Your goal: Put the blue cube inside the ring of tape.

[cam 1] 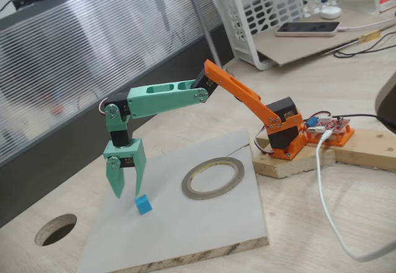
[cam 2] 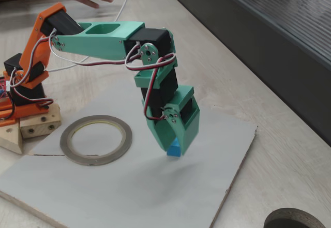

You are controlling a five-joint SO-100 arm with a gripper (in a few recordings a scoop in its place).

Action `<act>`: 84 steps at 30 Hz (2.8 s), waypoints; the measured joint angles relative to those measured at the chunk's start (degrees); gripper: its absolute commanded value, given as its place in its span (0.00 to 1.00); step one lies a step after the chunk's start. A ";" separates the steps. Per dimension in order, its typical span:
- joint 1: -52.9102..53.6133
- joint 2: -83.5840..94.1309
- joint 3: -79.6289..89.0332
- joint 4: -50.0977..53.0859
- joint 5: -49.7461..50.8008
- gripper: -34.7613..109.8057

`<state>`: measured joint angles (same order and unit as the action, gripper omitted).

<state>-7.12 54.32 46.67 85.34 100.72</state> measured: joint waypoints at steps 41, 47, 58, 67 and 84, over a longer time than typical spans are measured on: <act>-0.26 0.00 0.00 7.12 -0.44 0.66; -0.44 -3.16 0.00 7.12 -0.44 0.66; -0.44 -4.57 -0.26 6.94 -0.44 0.66; -0.53 -4.57 -0.26 7.12 -0.44 0.66; -0.44 -4.57 -0.26 7.12 -0.09 0.66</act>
<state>-7.56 49.75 46.41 92.46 100.63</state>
